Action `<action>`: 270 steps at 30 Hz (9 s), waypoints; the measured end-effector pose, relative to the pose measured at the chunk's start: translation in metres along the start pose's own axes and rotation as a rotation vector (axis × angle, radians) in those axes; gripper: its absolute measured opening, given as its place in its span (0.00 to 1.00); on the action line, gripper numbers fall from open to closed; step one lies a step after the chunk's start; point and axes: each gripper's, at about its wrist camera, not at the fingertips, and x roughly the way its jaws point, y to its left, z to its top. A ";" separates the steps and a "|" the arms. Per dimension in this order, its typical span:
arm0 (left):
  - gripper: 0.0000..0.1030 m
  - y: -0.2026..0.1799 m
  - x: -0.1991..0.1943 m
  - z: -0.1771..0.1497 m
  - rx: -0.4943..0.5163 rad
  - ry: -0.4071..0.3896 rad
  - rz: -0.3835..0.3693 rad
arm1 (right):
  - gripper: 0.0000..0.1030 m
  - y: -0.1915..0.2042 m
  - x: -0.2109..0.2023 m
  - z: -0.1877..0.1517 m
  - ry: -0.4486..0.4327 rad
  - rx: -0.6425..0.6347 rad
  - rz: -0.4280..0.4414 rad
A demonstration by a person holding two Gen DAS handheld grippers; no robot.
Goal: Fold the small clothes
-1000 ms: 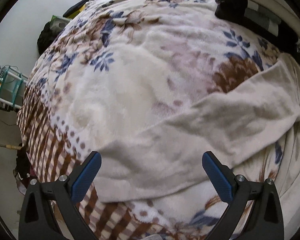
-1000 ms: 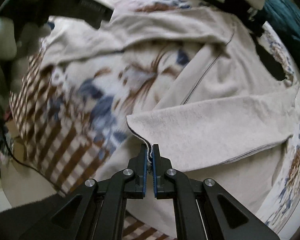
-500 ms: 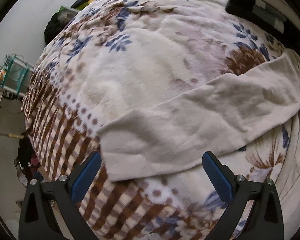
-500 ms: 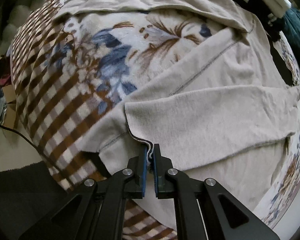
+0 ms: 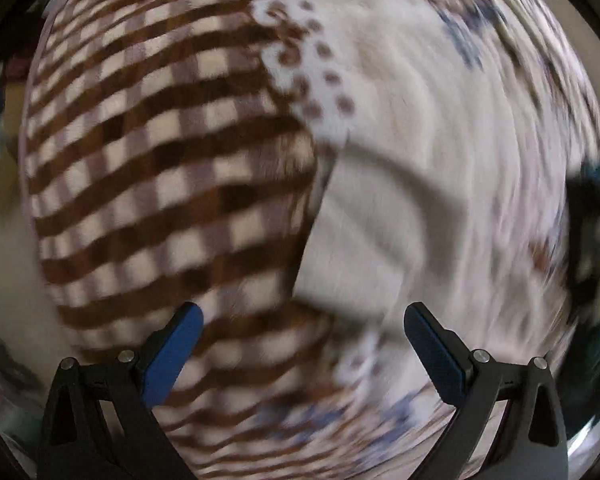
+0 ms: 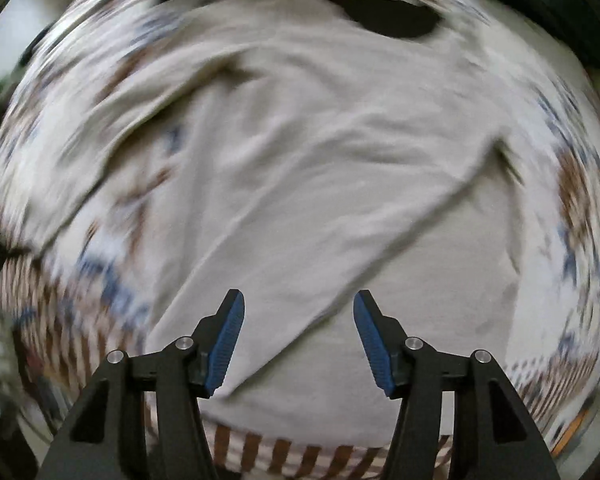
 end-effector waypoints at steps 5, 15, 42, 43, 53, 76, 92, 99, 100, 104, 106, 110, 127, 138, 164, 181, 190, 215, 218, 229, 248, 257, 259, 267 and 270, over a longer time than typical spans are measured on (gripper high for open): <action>0.18 -0.029 0.002 0.022 0.038 -0.129 -0.015 | 0.57 -0.065 0.002 0.003 0.007 0.233 -0.021; 0.04 -0.162 -0.086 -0.035 0.596 -0.468 -0.103 | 0.70 -0.138 -0.017 -0.037 -0.021 0.297 0.038; 0.07 -0.166 0.021 -0.491 2.014 0.061 -0.127 | 0.77 -0.479 -0.070 -0.279 0.068 0.594 0.074; 0.07 -0.167 0.023 -0.489 1.999 0.069 -0.116 | 0.77 -0.479 -0.071 -0.279 0.063 0.590 0.080; 0.77 -0.172 -0.012 -0.387 1.473 0.036 -0.113 | 0.77 -0.466 -0.105 -0.273 0.029 0.456 0.234; 0.77 -0.077 0.042 -0.248 1.092 0.056 0.144 | 0.55 -0.562 -0.104 -0.349 0.171 0.380 0.249; 0.04 -0.103 -0.016 -0.238 0.976 0.168 -0.122 | 0.04 -0.577 -0.154 -0.338 0.114 0.518 0.504; 0.02 -0.150 -0.014 -0.184 0.765 0.215 -0.242 | 0.04 -0.585 -0.183 -0.264 0.037 0.572 0.575; 0.02 -0.164 -0.011 -0.176 0.749 0.211 -0.252 | 0.04 -0.588 -0.183 -0.253 0.025 0.575 0.580; 0.02 -0.209 0.012 -0.161 0.737 0.175 -0.267 | 0.04 -0.590 -0.175 -0.198 -0.052 0.553 0.533; 0.02 -0.227 0.029 -0.151 0.733 0.169 -0.265 | 0.04 -0.592 -0.170 -0.171 -0.074 0.557 0.517; 0.02 -0.245 0.054 -0.135 0.733 0.174 -0.263 | 0.04 -0.583 -0.142 -0.127 -0.111 0.589 0.501; 0.40 -0.228 0.032 -0.120 0.864 0.128 -0.293 | 0.46 -0.566 -0.153 -0.116 -0.164 0.421 0.344; 0.40 -0.217 0.018 -0.141 0.979 0.053 -0.179 | 0.46 -0.470 -0.164 -0.071 -0.129 -0.010 0.248; 0.40 -0.227 0.038 -0.180 1.221 0.199 -0.070 | 0.11 -0.537 -0.138 -0.059 -0.117 0.386 0.209; 0.40 -0.293 0.067 -0.120 0.941 0.201 -0.243 | 0.44 -0.576 -0.108 -0.078 -0.100 0.555 0.356; 0.10 -0.279 0.080 -0.143 1.014 0.168 -0.219 | 0.05 -0.585 -0.091 -0.077 -0.108 0.648 0.514; 0.06 -0.287 0.074 -0.153 1.122 0.089 -0.166 | 0.06 -0.548 -0.119 -0.074 -0.175 0.429 0.187; 0.06 -0.287 0.075 -0.152 1.117 0.092 -0.166 | 0.06 -0.564 -0.121 -0.077 -0.195 0.505 0.206; 0.22 -0.290 0.066 -0.131 0.968 0.198 -0.254 | 0.50 -0.573 -0.123 -0.060 -0.154 0.531 0.351; 0.56 -0.433 0.127 -0.139 1.246 0.150 -0.255 | 0.58 -0.522 -0.073 0.106 -0.047 0.355 0.425; 0.06 -0.418 0.074 -0.150 1.318 -0.012 -0.352 | 0.08 -0.511 -0.112 0.090 -0.196 0.289 0.382; 0.05 -0.408 0.049 -0.150 1.310 -0.035 -0.396 | 0.07 -0.512 -0.128 0.078 -0.230 0.287 0.395; 0.05 -0.342 -0.040 -0.167 1.301 -0.094 -0.534 | 0.07 -0.519 -0.202 -0.025 -0.384 0.231 0.463; 0.06 -0.302 -0.056 -0.175 1.294 -0.080 -0.547 | 0.07 -0.515 -0.212 -0.075 -0.401 0.179 0.462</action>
